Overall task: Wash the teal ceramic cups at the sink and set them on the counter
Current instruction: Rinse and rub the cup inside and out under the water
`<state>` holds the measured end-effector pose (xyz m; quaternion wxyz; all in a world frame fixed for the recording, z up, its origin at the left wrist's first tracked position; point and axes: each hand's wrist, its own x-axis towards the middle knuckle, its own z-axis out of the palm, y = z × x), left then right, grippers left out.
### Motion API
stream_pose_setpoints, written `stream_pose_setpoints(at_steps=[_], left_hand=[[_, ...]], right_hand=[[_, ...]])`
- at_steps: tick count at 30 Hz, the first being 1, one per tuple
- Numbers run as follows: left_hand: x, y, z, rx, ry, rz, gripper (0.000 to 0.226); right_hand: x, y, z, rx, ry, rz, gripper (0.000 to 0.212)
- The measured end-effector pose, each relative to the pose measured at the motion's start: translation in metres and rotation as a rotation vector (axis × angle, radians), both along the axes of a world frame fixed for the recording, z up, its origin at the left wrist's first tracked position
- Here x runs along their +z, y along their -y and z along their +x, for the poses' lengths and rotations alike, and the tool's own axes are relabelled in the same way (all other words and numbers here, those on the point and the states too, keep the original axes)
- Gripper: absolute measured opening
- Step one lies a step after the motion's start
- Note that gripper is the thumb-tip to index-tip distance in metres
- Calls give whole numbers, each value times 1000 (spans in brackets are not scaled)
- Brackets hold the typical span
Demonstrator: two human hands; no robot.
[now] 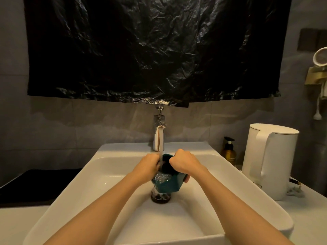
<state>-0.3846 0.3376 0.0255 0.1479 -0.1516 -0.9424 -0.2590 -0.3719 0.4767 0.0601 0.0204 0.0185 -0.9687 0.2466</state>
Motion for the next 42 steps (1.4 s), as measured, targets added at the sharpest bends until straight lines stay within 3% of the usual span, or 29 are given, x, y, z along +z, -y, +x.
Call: stream_pose_setpoints(at_steps=[3,5,7,10,13,15,17,20,23,27,31,34,37,38,42], left_hand=[[11,-5,9,85,-83,-341,28],[10,-7,14,80,-71,-295,26],[4,-5,13,46,1,-84,22],[2,-11,12,50,172,355,35],[8,-15,15,136,552,885,31],[13,-12,19,109,765,1101,27],[16,-9,17,120,733,1054,24],[16,-6,13,245,490,787,22],[15,2,14,286,383,526,33],[20,11,12,305,258,302,25],[24,11,11,277,212,264,25],[27,16,11,264,171,277,31],[26,21,10,259,138,258,29],[25,22,9,250,130,252,28],[24,17,10,176,75,282,31]], right_hand=[[-6,3,-3,53,27,24,21],[-7,3,-3,47,26,-1,21],[-6,0,-2,7,15,-41,18],[-8,-5,-5,-42,36,-202,17],[-10,-7,-12,-84,53,-403,14],[-12,-6,-15,-91,104,-545,13],[-16,-6,-17,-64,175,-642,18],[-27,-2,-16,14,245,-682,21],[-39,6,-21,129,139,-545,25],[-48,12,-28,94,-126,-391,22],[-48,13,-29,57,-194,-316,17],[-43,12,-29,151,-128,-337,20],[-40,13,-24,309,53,-470,45],[-40,14,-21,305,37,-472,48],[-38,14,-24,133,-245,-359,25]])
